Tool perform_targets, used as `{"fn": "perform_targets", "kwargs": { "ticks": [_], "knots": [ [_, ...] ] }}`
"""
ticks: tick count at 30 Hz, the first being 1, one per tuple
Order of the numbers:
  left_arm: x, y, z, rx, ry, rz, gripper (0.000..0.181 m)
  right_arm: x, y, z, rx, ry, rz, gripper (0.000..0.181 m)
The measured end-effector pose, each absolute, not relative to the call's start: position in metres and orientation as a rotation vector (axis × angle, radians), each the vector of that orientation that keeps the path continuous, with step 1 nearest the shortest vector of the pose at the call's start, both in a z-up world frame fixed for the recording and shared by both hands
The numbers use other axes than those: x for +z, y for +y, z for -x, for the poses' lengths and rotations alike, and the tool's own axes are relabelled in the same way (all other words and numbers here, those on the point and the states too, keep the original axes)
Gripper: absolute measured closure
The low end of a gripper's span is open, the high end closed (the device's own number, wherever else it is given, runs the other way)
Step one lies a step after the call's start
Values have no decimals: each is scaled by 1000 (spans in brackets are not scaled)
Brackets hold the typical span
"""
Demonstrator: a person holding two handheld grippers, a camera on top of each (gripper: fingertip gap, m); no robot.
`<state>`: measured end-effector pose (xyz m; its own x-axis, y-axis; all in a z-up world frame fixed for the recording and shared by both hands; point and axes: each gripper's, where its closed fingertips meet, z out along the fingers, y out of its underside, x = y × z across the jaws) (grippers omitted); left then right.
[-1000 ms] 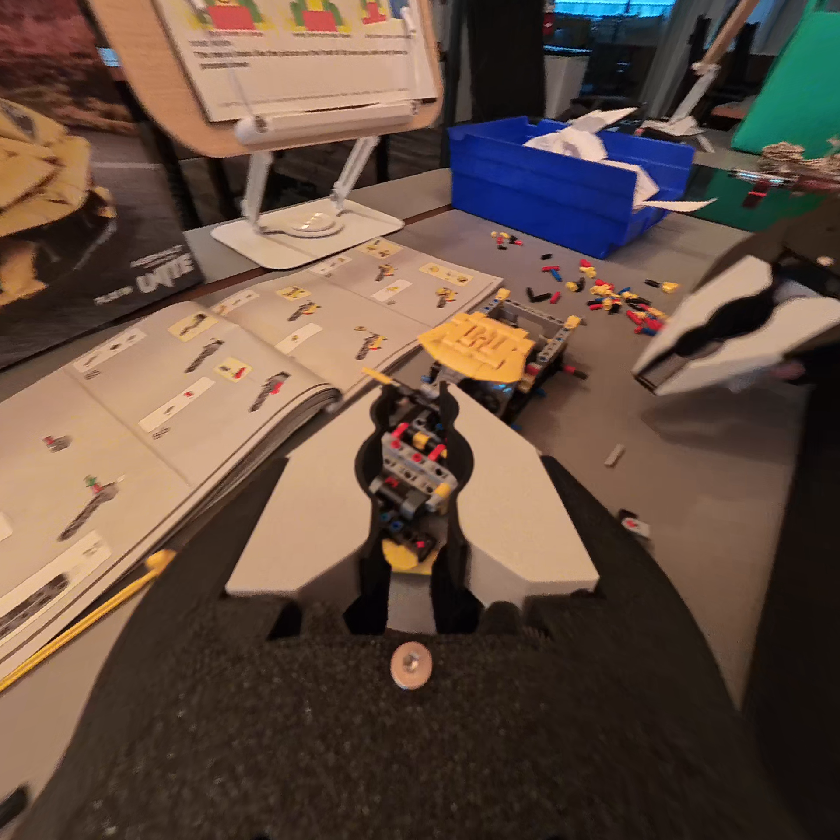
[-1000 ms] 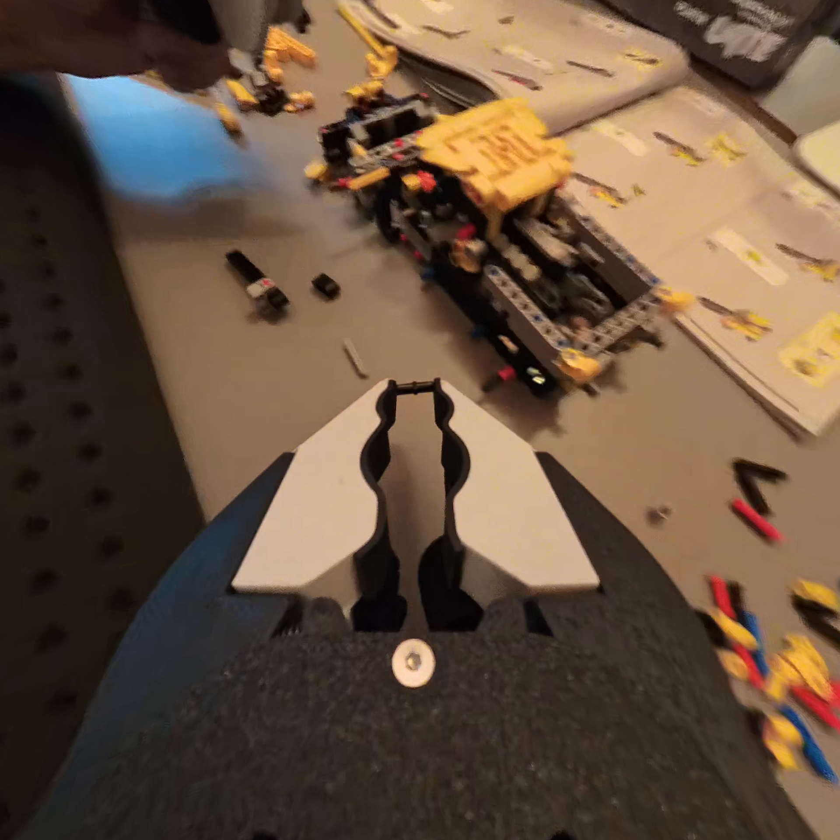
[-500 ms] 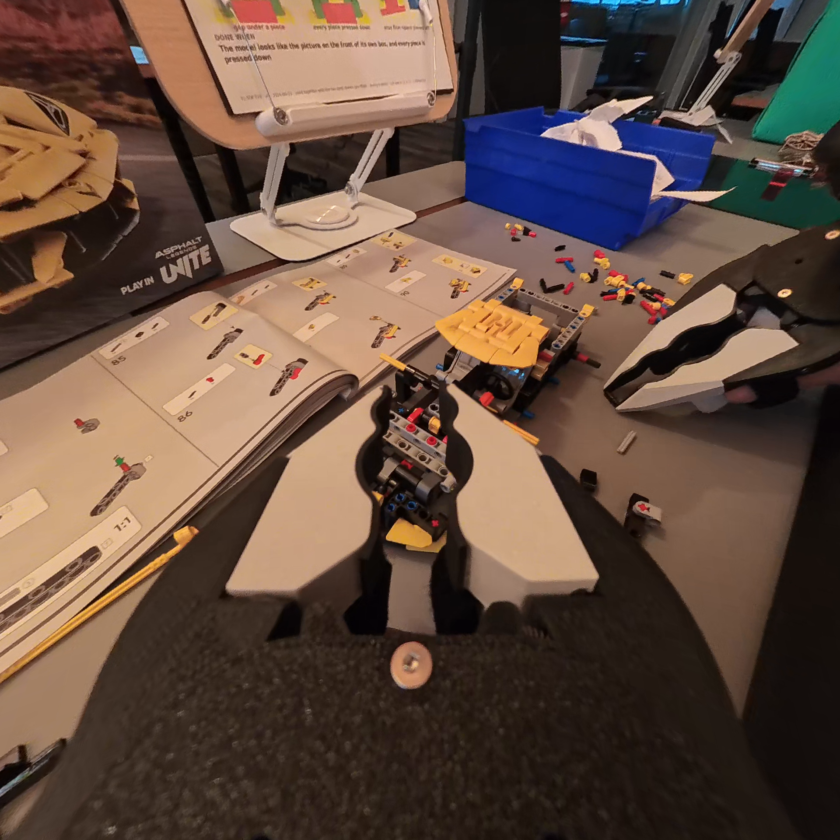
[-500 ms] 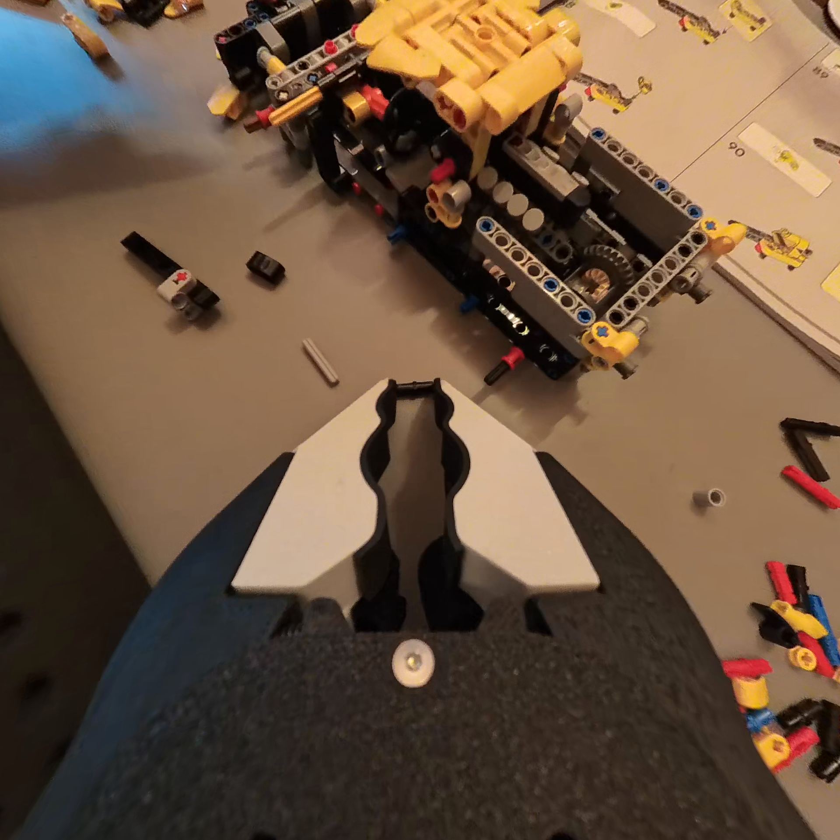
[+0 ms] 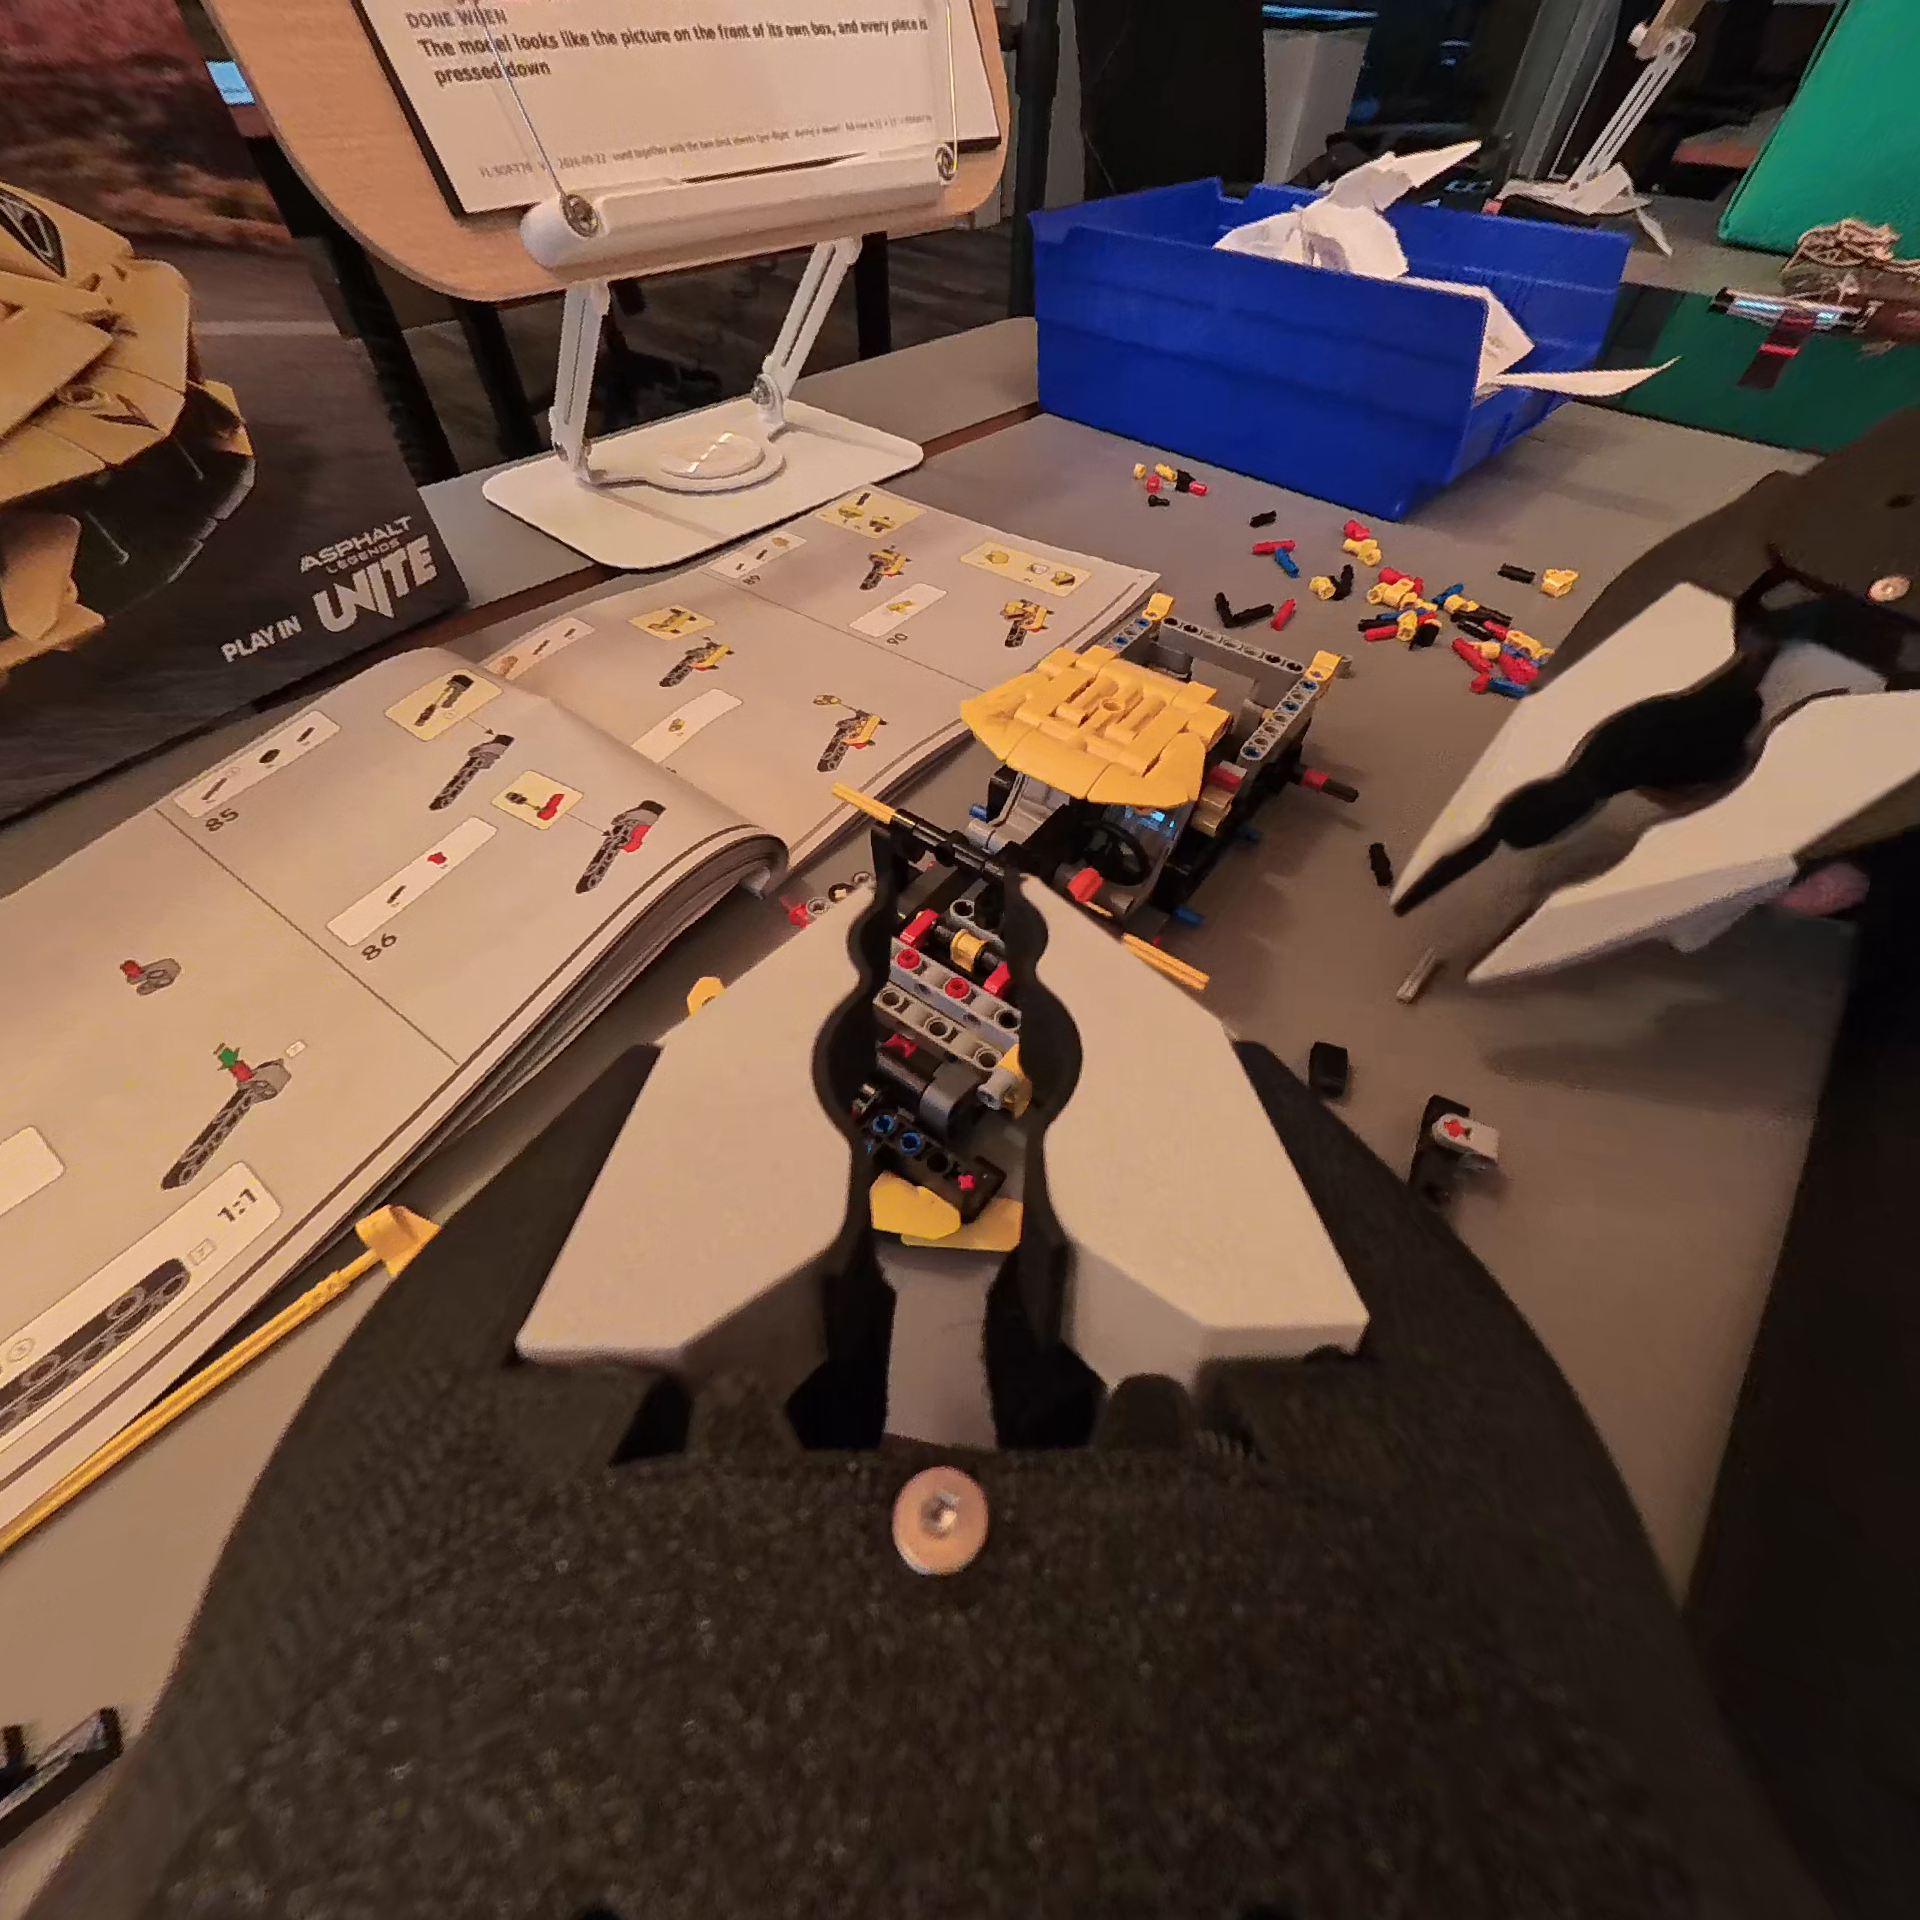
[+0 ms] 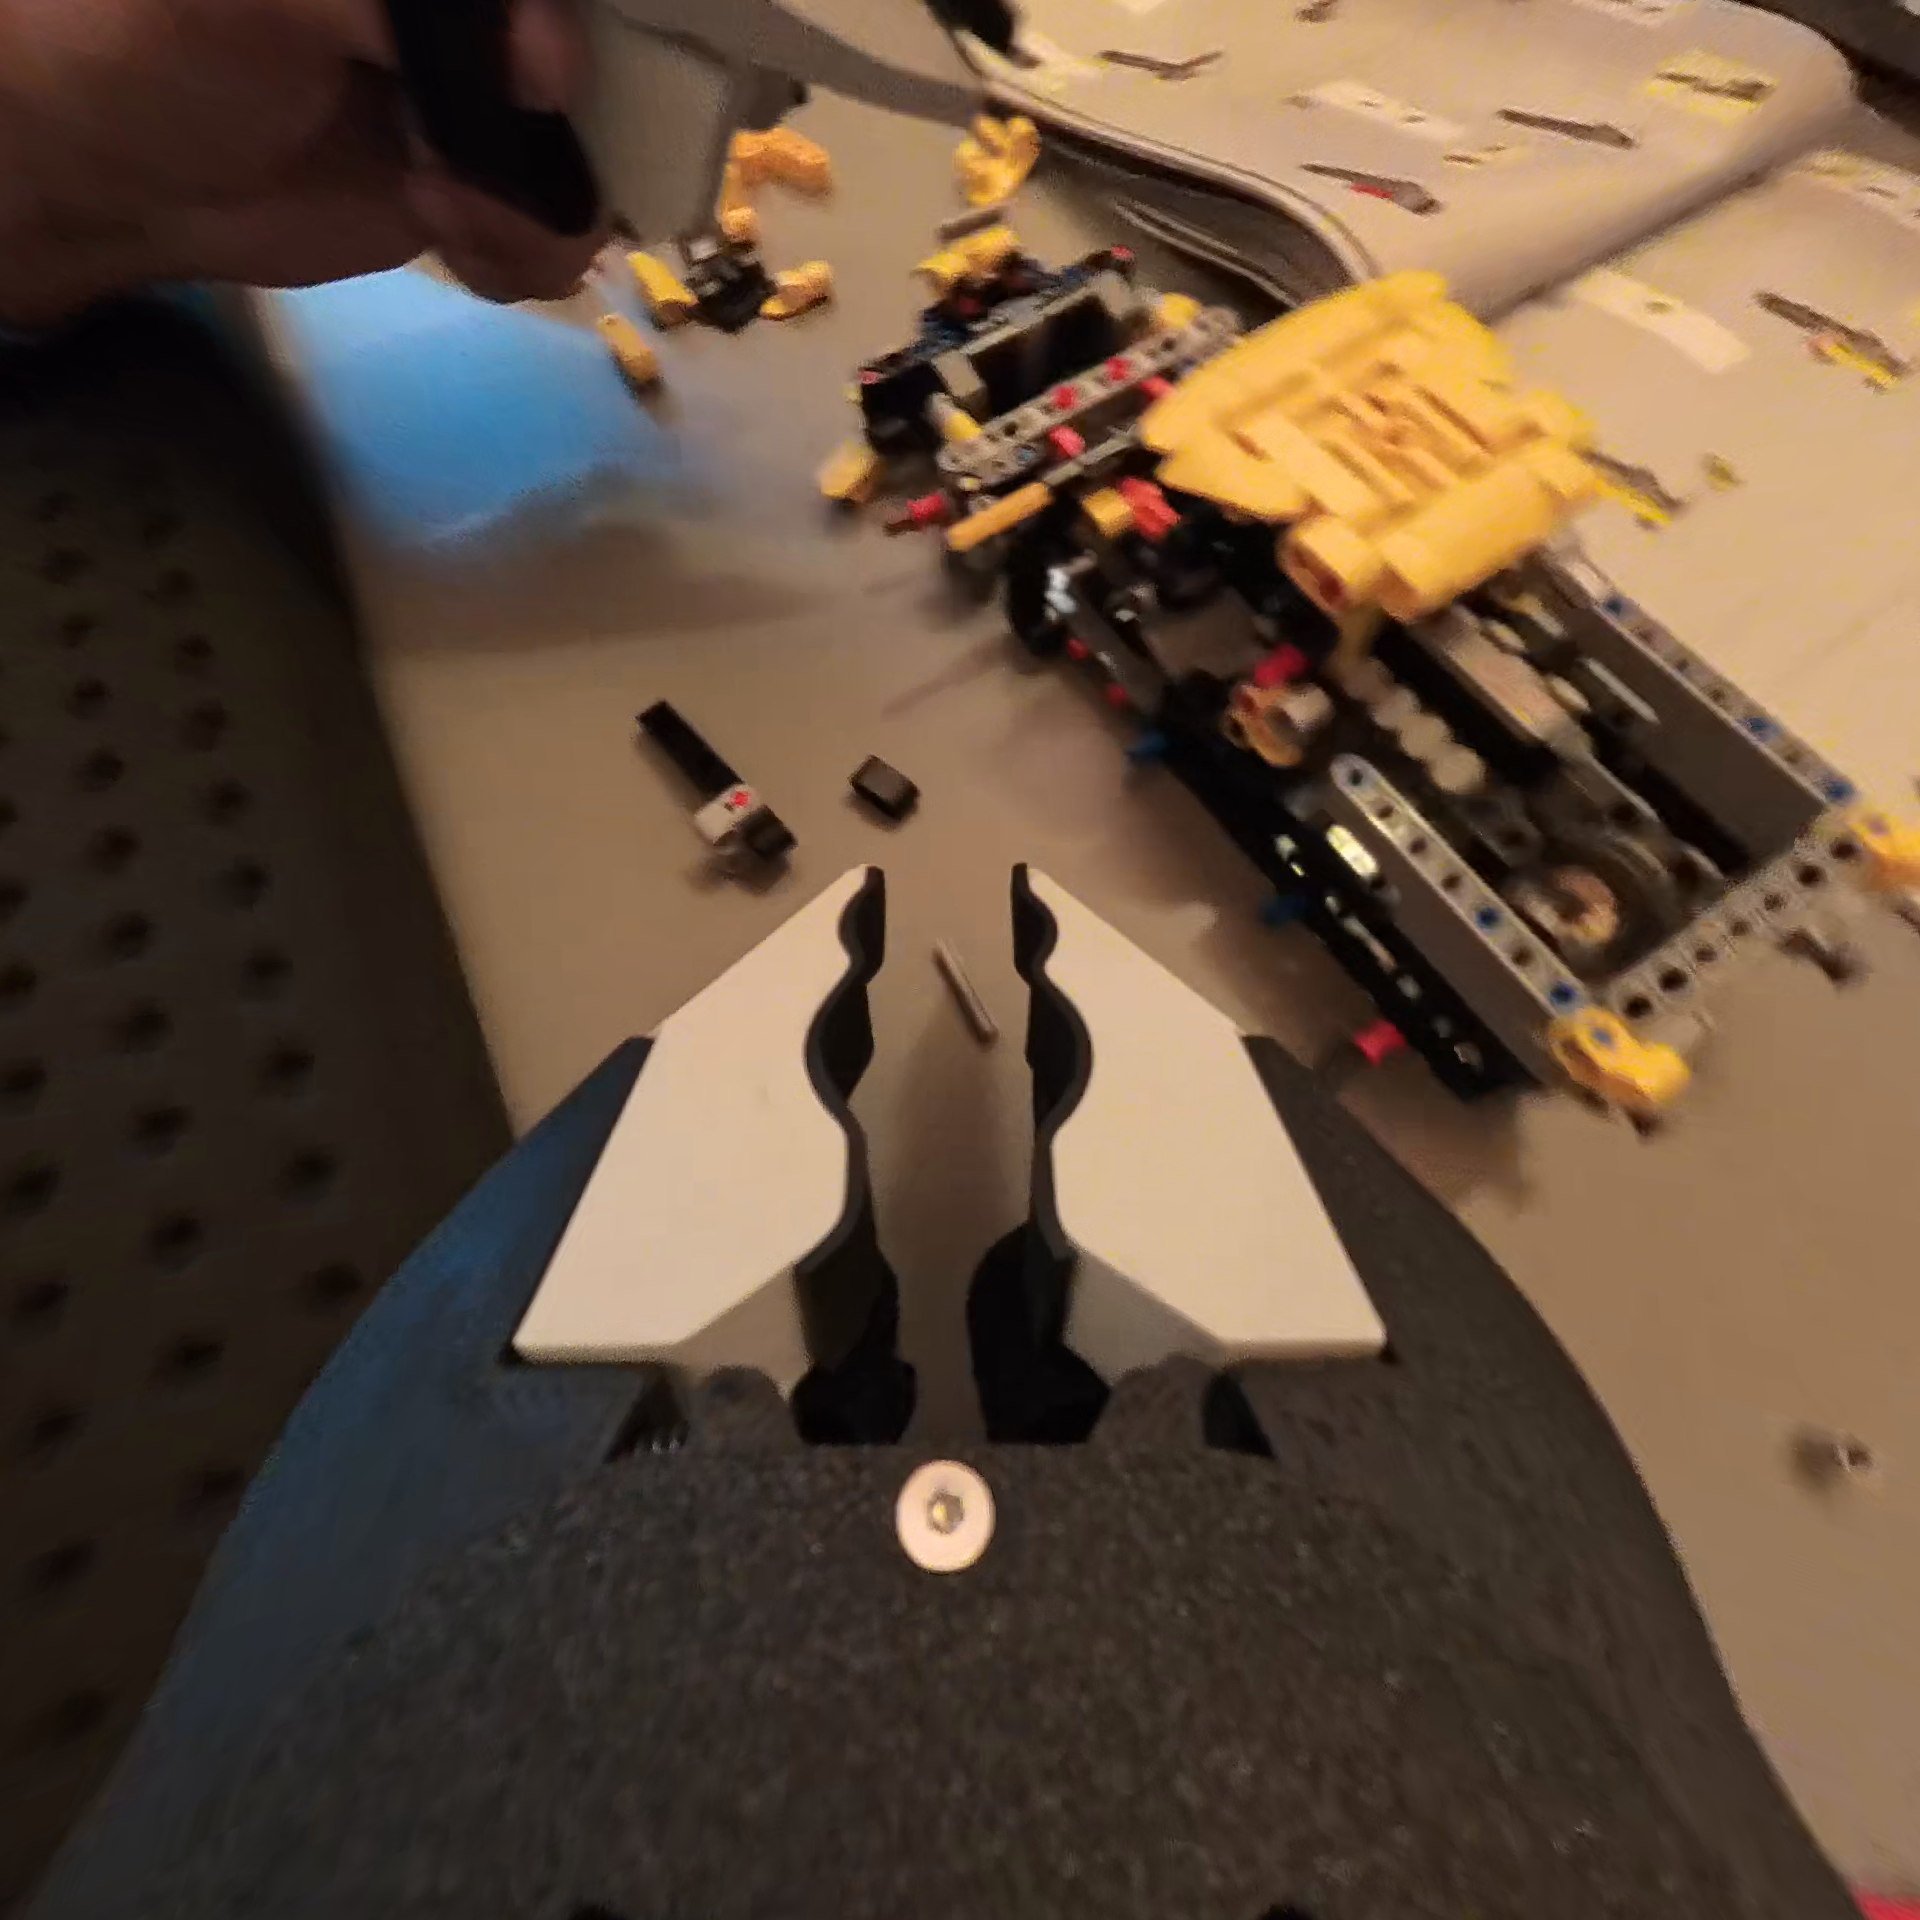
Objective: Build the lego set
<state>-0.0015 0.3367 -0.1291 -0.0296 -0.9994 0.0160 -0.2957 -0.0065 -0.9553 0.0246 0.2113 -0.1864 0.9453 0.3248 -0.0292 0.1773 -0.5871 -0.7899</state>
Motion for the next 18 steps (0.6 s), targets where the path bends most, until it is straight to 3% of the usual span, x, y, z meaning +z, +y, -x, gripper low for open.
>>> {"fn": "perform_targets", "kwargs": {
  "ticks": [7, 12, 15, 18],
  "knots": [
    [-135, 327, 0, -1070, 1500, 1411, 161, -207, 237, -4, 160, -603, 2242, 159],
    [-153, 294, 3, -1330, 1643, 1555, 164, -213, 239, 0, 199, -649, 2267, 174],
    [-143, 277, 5, -1532, 1656, 1554, 163, -188, 247, 5, 125, -699, 2117, 174],
    [-137, 261, 10, -1692, 1693, 1541, 162, -156, 254, 0, -215, -787, 1912, 174]
  ]
}}
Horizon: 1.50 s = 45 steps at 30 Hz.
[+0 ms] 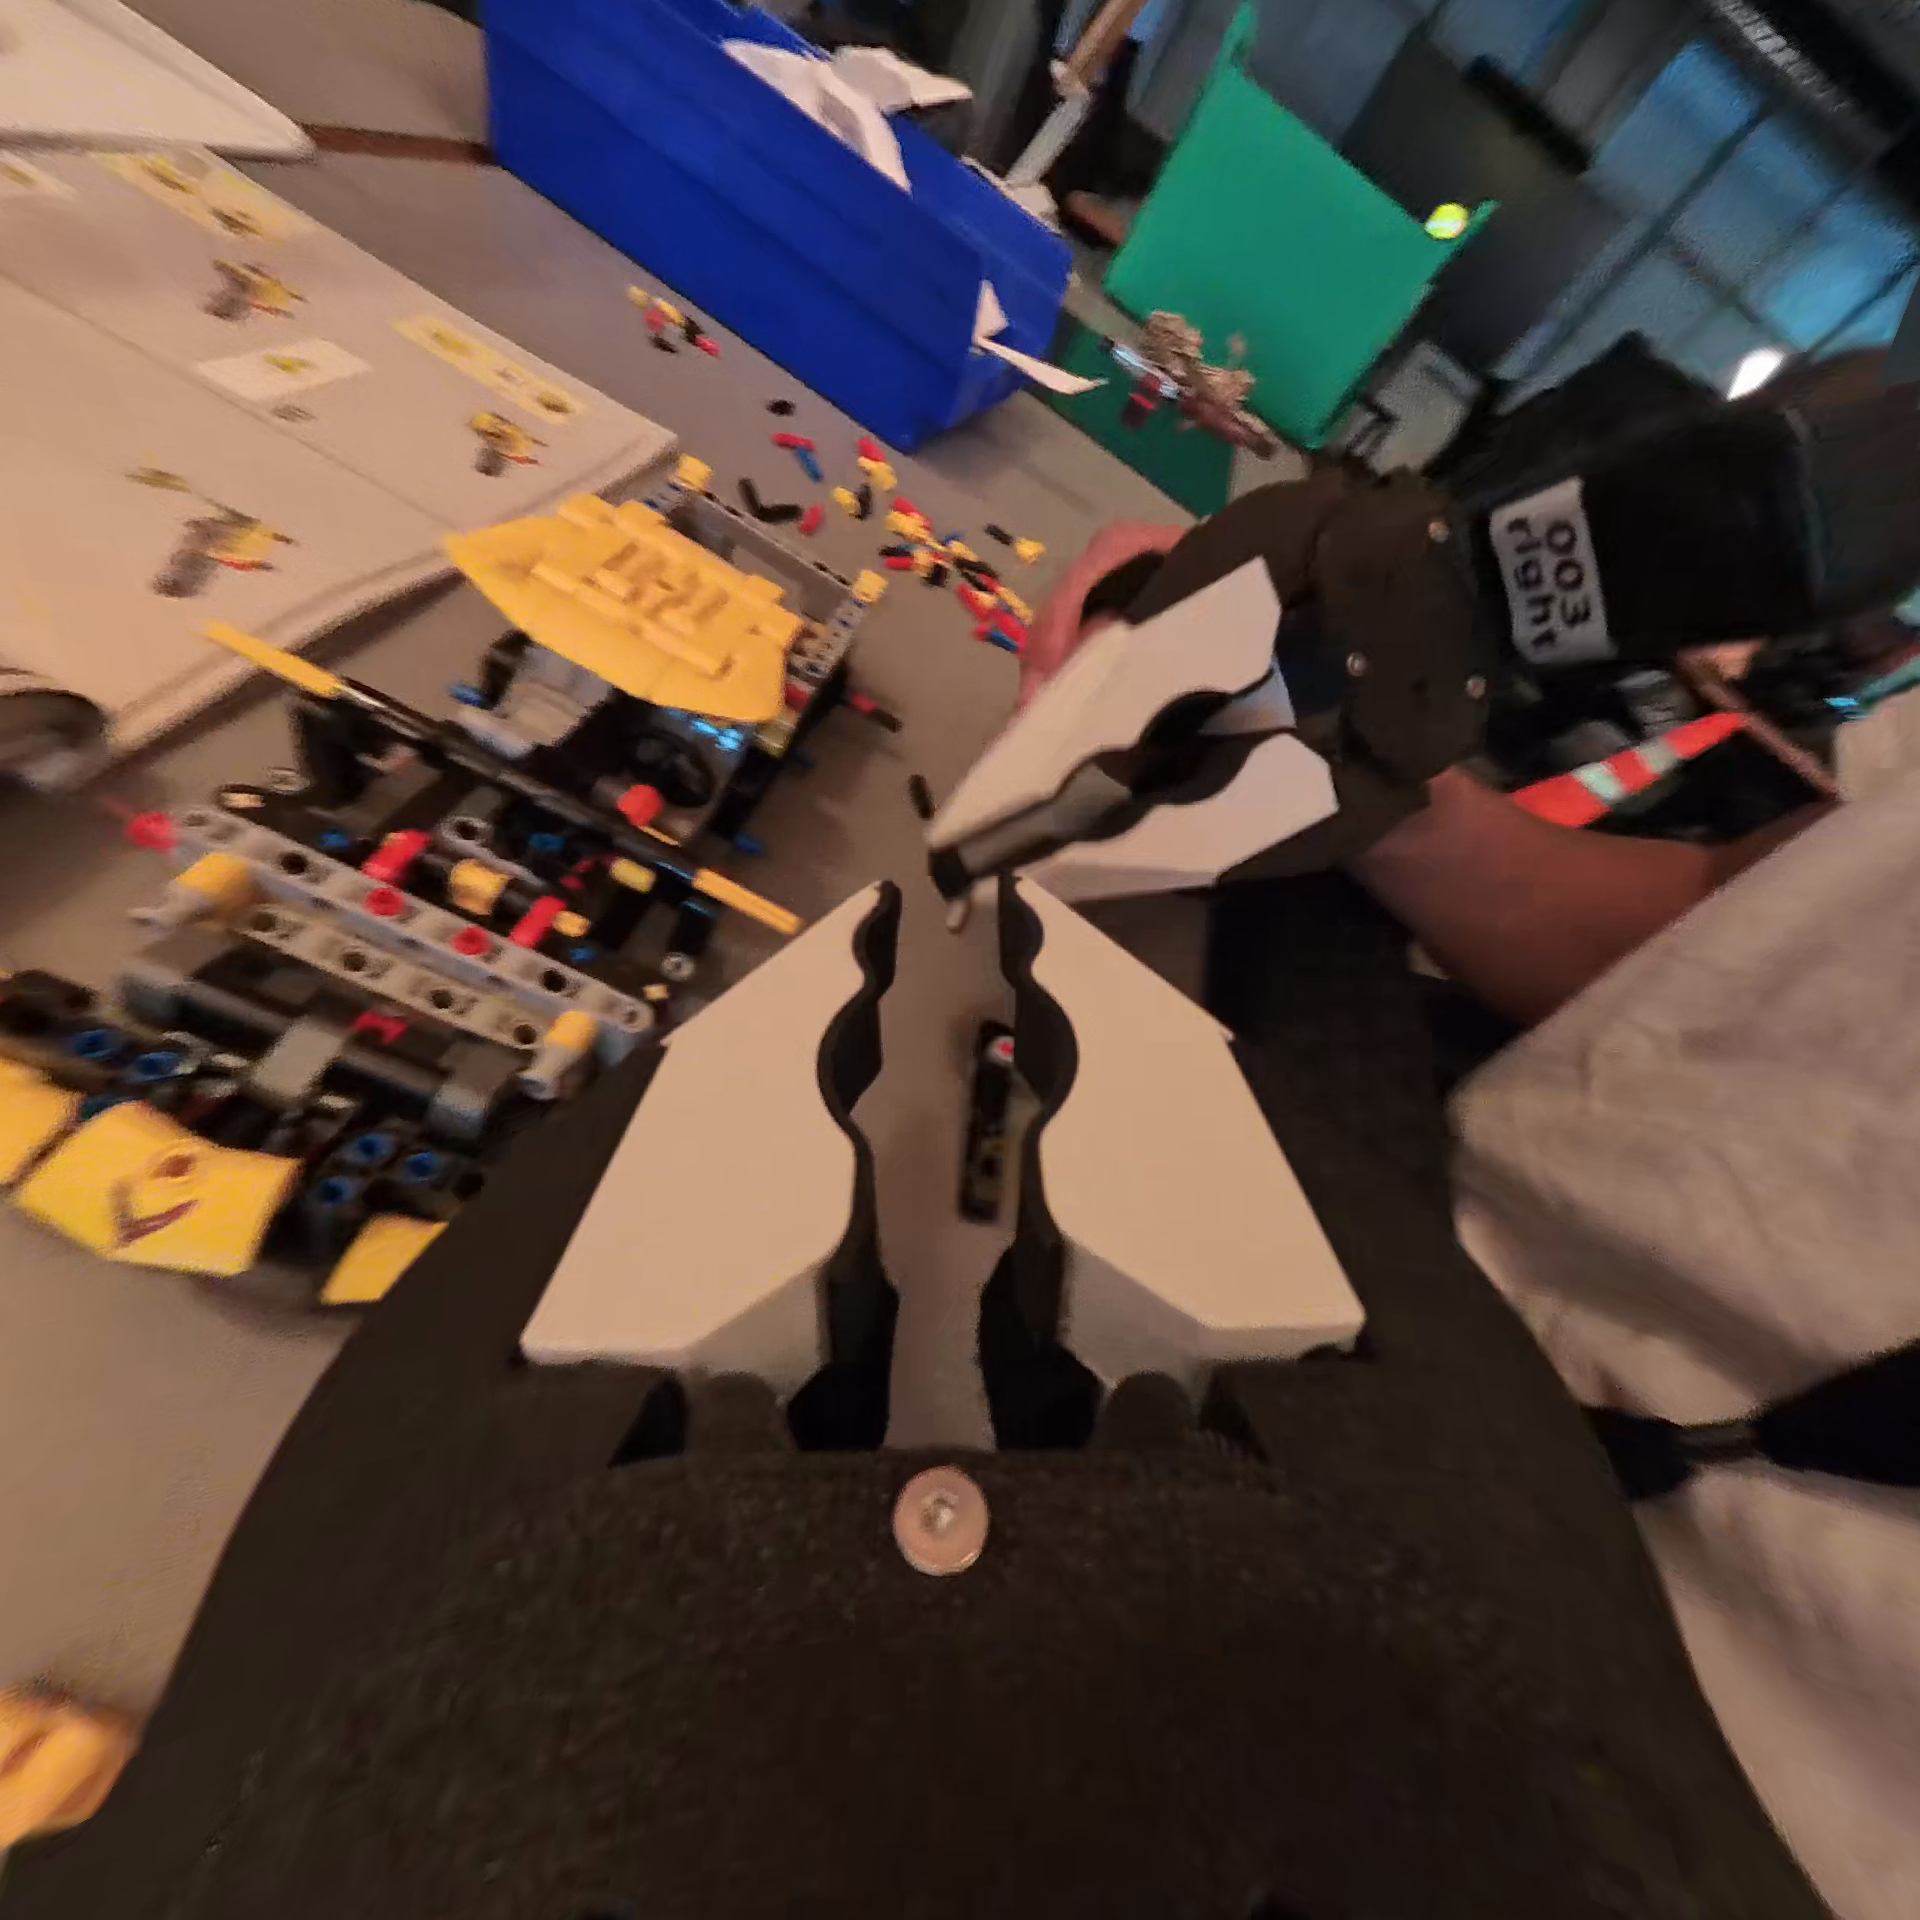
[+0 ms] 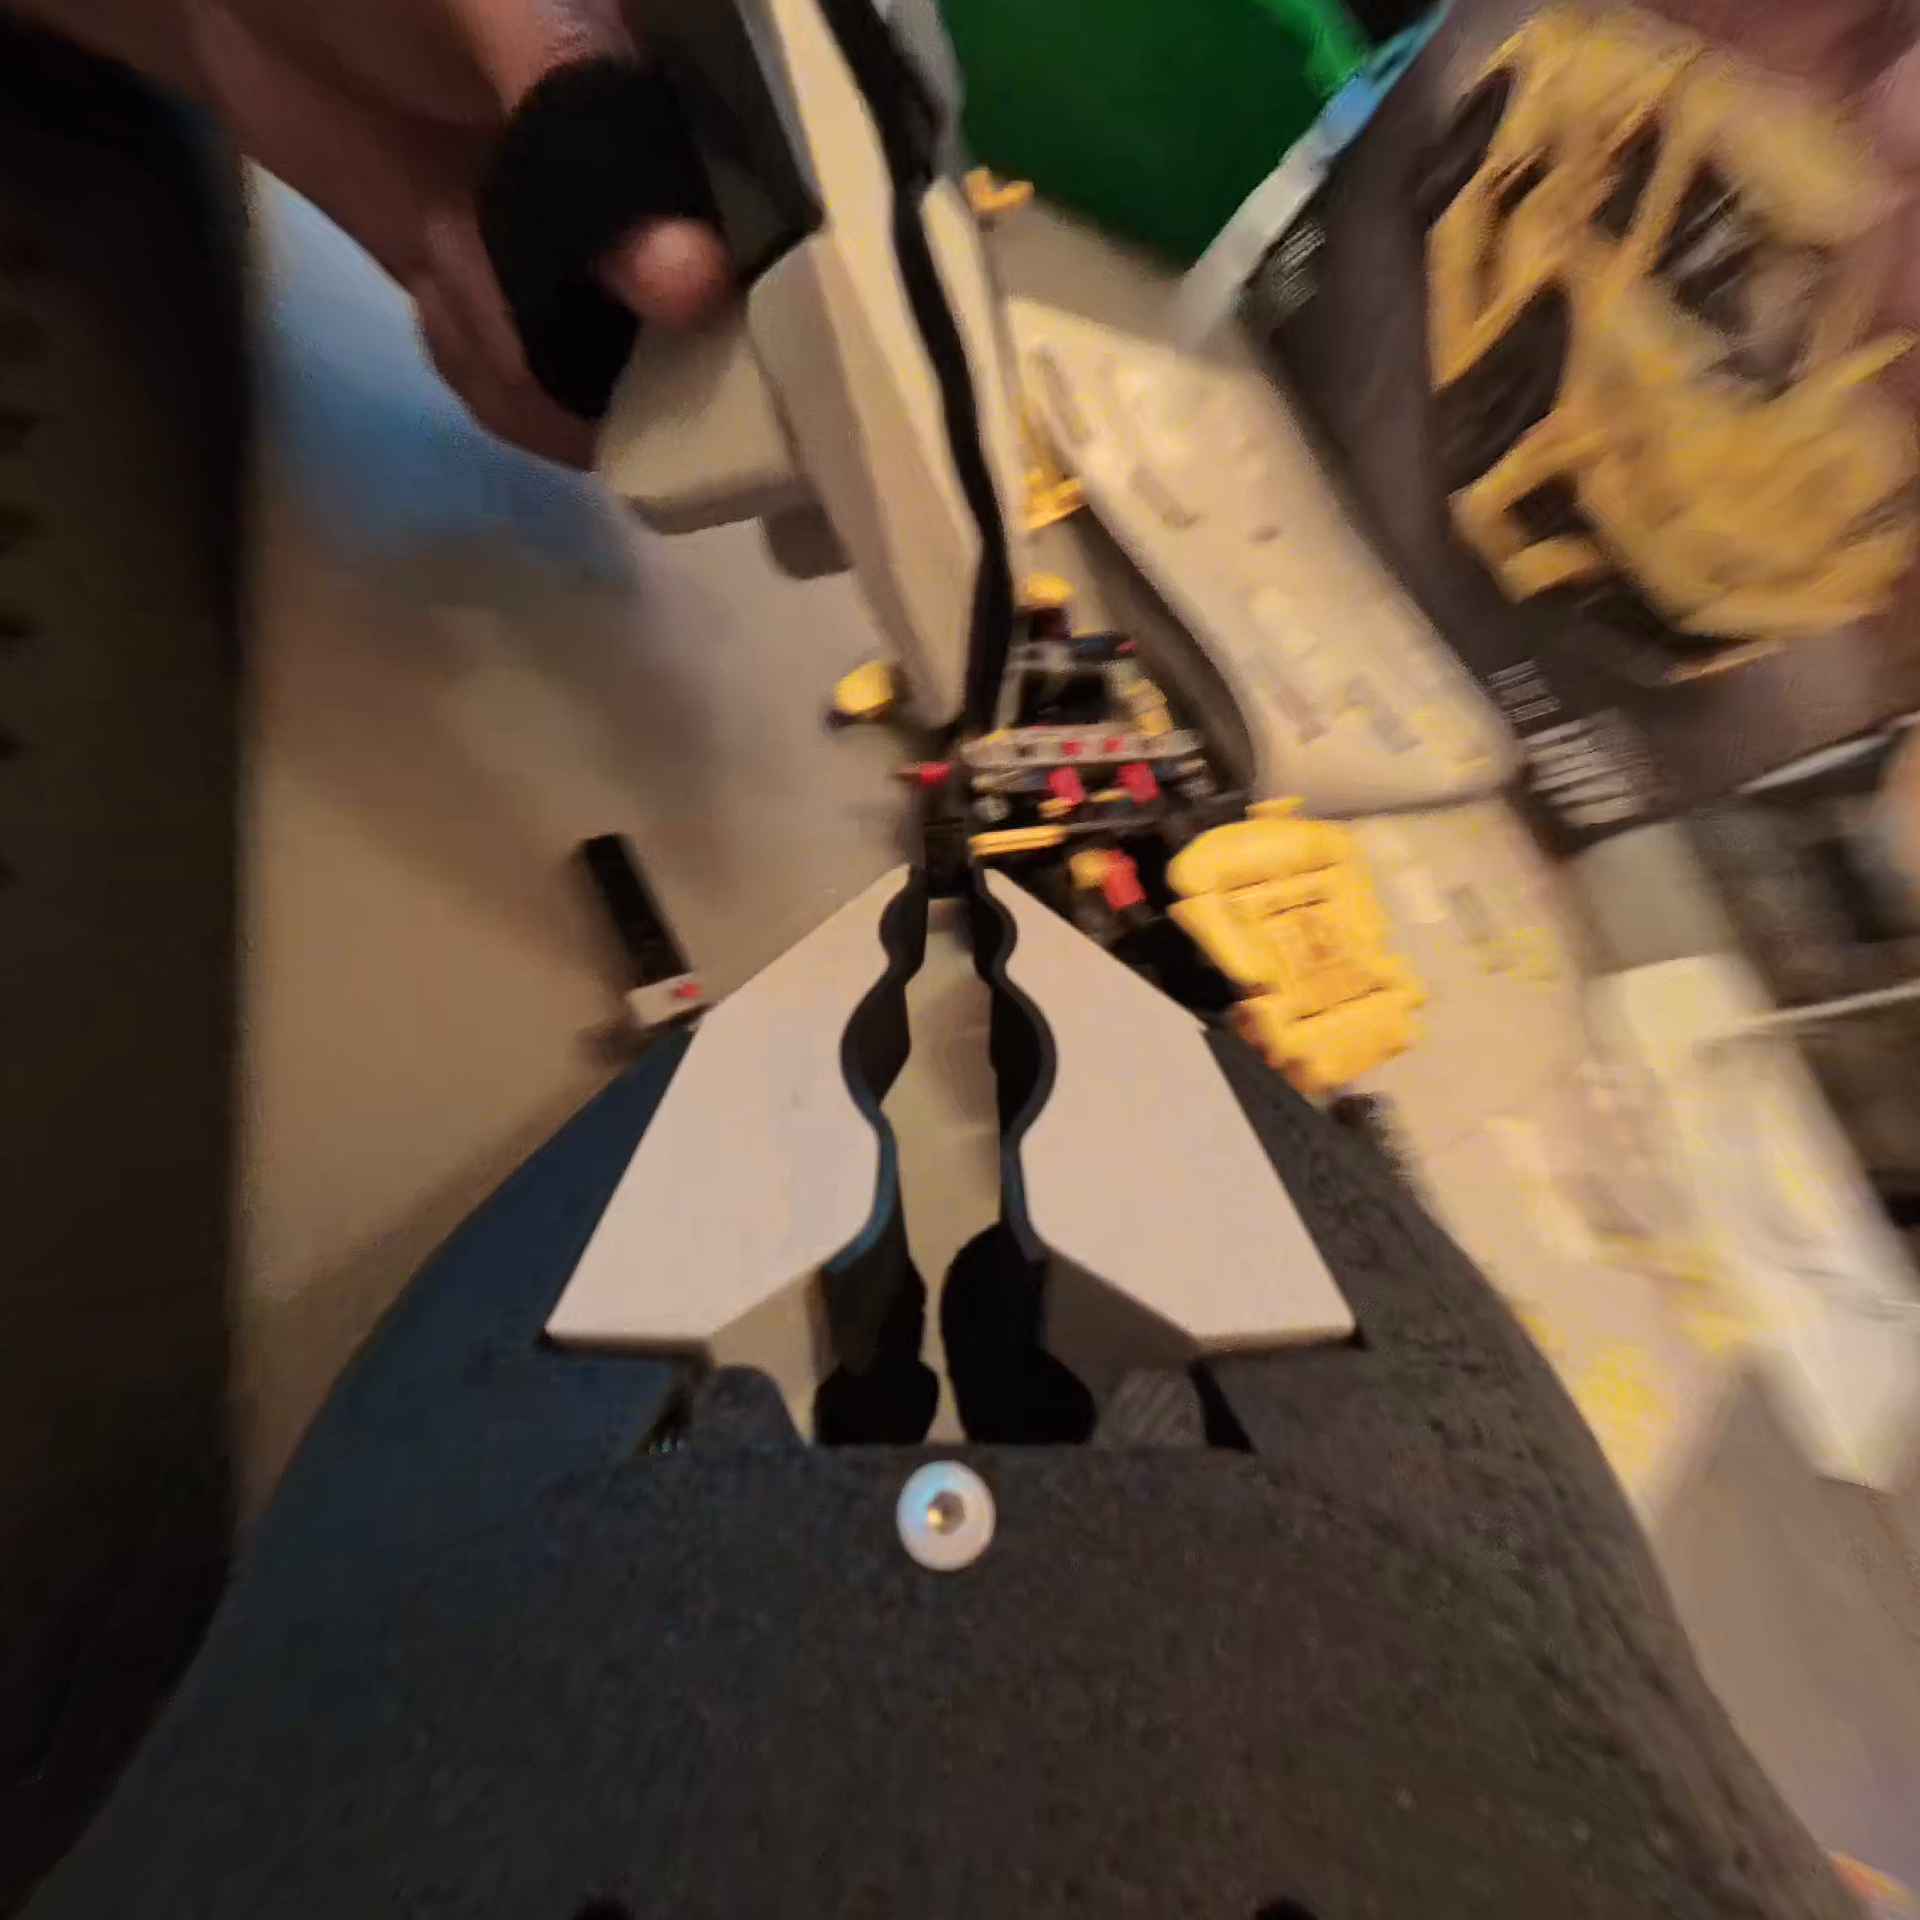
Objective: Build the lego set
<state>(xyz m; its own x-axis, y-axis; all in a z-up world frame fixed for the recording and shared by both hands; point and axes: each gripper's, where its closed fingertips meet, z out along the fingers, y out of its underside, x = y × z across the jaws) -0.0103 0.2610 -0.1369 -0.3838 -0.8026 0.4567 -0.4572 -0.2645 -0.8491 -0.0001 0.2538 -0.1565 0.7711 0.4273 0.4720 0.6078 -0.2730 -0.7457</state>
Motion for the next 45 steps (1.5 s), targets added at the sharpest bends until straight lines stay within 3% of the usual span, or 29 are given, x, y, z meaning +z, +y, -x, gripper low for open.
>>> {"fn": "perform_targets", "kwargs": {
  "ticks": [4, 33, 41, 45],
  "knots": [
    [-134, 248, 13, -1750, 1739, 1508, 162, -138, 256, -5, -563, -895, 1749, 175],
    [-127, 237, 18, -1790, 1780, 1406, 174, -127, 250, 17, -583, -1018, 1571, 175],
    [-113, 233, 20, -1837, 1748, 1315, 174, -114, 244, 20, -135, -739, 1641, 173],
    [-96, 238, 20, -1871, 1661, 1245, 174, -94, 240, 26, 311, -534, 1608, 159]
  ]
}}
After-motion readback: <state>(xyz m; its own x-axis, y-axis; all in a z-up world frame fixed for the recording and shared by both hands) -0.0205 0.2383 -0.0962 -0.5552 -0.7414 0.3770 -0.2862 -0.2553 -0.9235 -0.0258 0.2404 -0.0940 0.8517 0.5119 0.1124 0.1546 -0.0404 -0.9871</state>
